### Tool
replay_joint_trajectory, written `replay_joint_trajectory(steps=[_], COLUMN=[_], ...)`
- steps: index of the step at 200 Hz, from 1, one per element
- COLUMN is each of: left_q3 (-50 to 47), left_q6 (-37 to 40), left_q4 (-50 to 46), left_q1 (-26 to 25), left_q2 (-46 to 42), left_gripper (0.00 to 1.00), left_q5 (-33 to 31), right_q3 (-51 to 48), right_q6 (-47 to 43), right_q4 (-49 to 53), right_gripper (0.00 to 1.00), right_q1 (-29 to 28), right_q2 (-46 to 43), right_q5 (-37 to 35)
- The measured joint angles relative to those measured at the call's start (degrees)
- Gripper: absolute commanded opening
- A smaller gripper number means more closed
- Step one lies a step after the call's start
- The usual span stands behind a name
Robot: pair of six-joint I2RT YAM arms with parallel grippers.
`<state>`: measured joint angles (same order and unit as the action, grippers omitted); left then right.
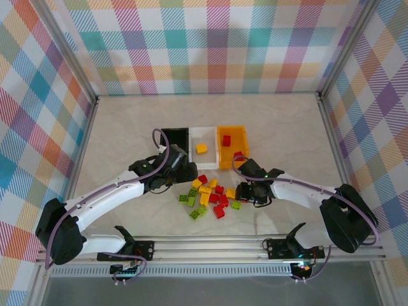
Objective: Sort the legos into containers by color
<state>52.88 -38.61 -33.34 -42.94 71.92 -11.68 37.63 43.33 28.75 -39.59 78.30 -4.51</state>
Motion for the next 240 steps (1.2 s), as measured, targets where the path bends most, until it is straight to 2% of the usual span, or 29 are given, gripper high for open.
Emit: replay_joint_trajectory(steps=[34, 67, 87, 114, 157, 184, 209, 240], left_q3=[-0.17, -0.17, -0.28, -1.68, -3.26, -4.17, -4.81, -5.01], left_q6=[0.00, 0.04, 0.04, 0.00, -0.42, -0.63, -0.66, -0.63], left_q4=[0.00, -0.17, -0.72, -1.07, -1.60, -2.86, -3.80, -4.52], left_q1=[0.00, 0.00, 0.07, 0.07, 0.11, 0.11, 0.11, 0.39], left_q2=[0.00, -0.13, -1.03, -3.65, -5.20, -6.45, -7.85, -9.05], left_gripper=[1.00, 1.00, 1.00, 1.00, 1.00, 1.00, 1.00, 1.00], left_q5=[0.02, -0.50, -1.51, -2.99, -4.31, -4.52, -5.07, -5.62], right_q3=[1.36, 1.60, 4.09, 13.94, 30.84, 36.98, 41.07, 44.72], right_q6=[0.04, -0.85, -2.67, -5.75, -8.55, -9.27, -9.64, -10.32], right_q4=[1.55, 1.84, 3.21, 3.43, 0.61, 0.33, 1.20, 1.07], right_gripper=[0.38, 0.27, 0.26, 0.27, 0.29, 0.36, 0.61, 0.69], right_q1=[0.00, 0.02, 0.48, 2.58, 7.45, 9.31, 9.99, 9.94], right_q2=[2.64, 0.74, -2.43, -2.80, 11.02, 20.57, 25.40, 25.68], right_q5=[-2.12, -3.65, -4.31, -4.50, -4.44, -4.50, -4.70, -4.04])
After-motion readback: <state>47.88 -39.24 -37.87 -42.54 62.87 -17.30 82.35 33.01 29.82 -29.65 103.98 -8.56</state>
